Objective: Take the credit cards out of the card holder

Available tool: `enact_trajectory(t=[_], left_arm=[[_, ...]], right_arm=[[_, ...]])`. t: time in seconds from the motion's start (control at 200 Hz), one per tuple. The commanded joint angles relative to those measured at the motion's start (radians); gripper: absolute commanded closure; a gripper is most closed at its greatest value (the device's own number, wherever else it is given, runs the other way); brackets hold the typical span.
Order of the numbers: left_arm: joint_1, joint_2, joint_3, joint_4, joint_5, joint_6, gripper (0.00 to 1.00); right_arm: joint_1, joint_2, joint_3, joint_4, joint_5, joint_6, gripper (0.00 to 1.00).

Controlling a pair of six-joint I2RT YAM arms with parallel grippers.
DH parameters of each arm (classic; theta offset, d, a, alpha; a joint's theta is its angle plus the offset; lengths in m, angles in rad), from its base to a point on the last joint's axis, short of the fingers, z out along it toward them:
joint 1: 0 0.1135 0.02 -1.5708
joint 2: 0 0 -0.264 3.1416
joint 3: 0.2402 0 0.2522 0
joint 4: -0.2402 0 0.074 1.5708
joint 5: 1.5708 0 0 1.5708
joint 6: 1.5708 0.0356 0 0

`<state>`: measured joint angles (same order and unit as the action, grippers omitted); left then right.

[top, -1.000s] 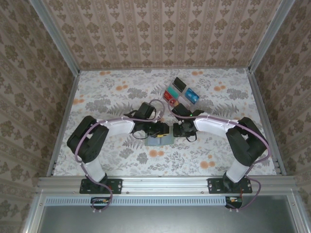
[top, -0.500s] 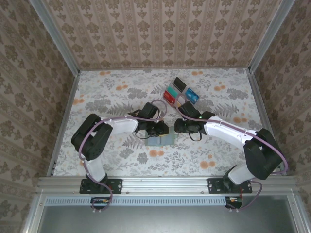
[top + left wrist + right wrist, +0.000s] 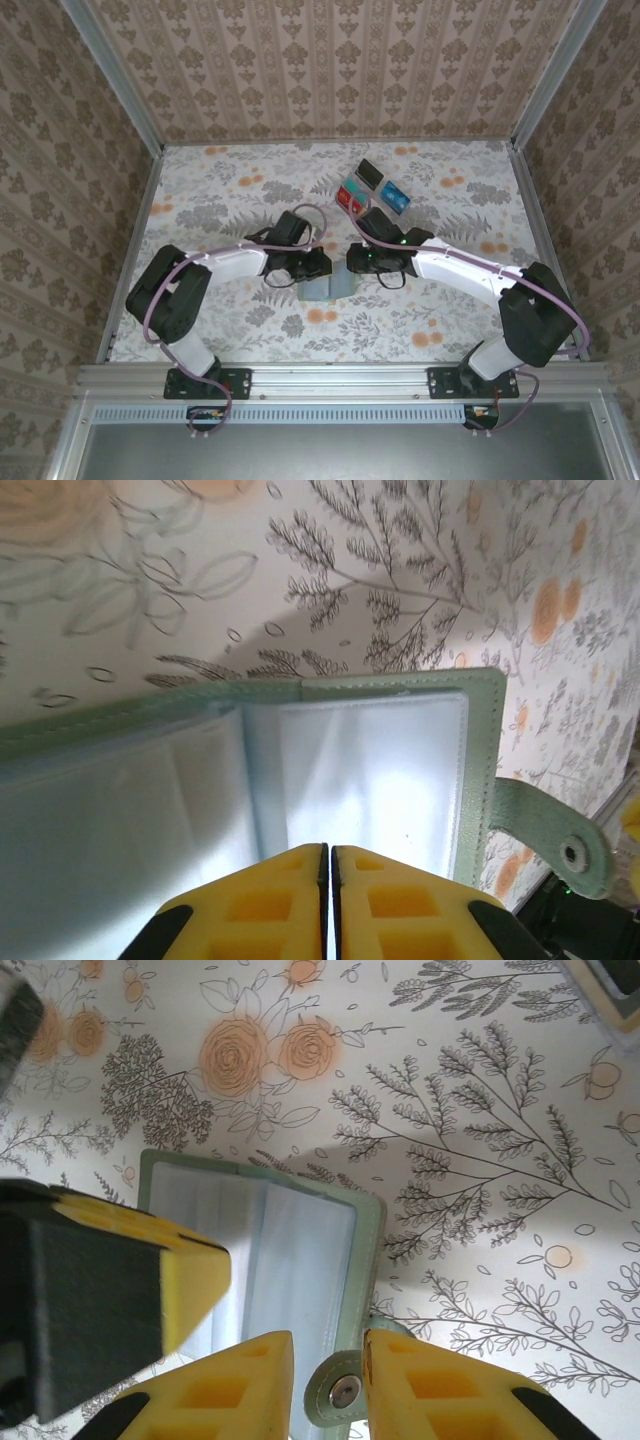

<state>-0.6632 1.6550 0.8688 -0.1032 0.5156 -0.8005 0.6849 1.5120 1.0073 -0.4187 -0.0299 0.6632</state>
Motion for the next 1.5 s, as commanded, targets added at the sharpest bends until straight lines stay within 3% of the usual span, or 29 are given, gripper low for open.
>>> enact_trajectory(t=[0.0, 0.24, 0.545, 0.81, 1.495], left_arm=[[0.042, -0.072, -0.043, -0.013, 0.010, 0.008, 0.86], [0.168, -0.206, -0.131, -0.100, 0.008, 0.016, 0.71], [0.122, -0.147, -0.090, -0.133, 0.023, 0.014, 0.60], [0.083, -0.070, -0.054, -0.118, 0.017, -0.006, 0.61], [0.029, 0.003, 0.015, -0.190, -0.052, 0.006, 0.59]], right_arm=[[0.020, -0.014, 0.058, -0.027, 0.031, 0.014, 0.72], [0.077, 0.075, 0.152, -0.110, 0.030, -0.047, 0.71], [0.093, 0.241, 0.168, -0.093, -0.092, 0.002, 0.70], [0.078, 0.263, 0.150, -0.144, 0.002, 0.007, 0.70], [0.076, 0.346, 0.108, -0.124, 0.022, 0.008, 0.70]])
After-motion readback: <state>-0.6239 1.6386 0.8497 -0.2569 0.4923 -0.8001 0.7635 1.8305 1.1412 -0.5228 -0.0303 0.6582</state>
